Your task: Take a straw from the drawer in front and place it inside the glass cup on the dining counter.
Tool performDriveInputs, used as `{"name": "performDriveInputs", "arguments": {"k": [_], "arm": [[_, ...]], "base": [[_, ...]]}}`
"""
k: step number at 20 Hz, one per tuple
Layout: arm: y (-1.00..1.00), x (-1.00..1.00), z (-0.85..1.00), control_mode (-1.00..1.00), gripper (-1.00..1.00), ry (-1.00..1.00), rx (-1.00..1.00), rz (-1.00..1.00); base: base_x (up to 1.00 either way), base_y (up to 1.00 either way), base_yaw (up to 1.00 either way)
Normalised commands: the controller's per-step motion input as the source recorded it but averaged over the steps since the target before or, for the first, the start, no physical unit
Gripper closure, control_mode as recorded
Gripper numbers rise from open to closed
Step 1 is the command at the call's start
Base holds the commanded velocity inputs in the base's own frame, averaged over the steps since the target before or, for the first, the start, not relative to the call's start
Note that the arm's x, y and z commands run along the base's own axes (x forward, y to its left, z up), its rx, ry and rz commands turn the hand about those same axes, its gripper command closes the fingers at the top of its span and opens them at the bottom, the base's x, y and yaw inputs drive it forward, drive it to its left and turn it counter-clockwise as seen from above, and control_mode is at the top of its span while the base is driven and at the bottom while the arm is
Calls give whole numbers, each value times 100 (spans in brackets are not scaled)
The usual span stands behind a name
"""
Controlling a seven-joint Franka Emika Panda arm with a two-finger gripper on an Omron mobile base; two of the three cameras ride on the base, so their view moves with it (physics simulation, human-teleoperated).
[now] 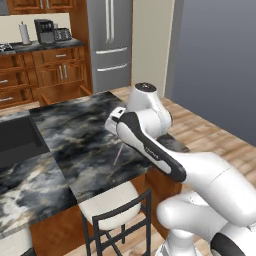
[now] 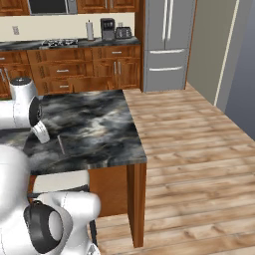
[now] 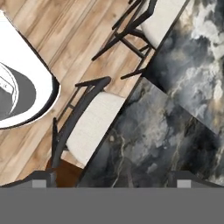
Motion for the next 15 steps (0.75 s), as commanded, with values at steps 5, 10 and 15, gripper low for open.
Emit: {"name": "performDriveInputs", "arguments": {"k": [5, 10, 15], "arm": [[0, -59, 17, -100, -100, 0, -8, 8], [0, -45, 10, -100, -100, 4, -1, 7], [0, -32, 5, -100, -100, 8, 0, 5]], "base": [[0, 0, 0], [0, 0, 0], [0, 0, 0]]}}
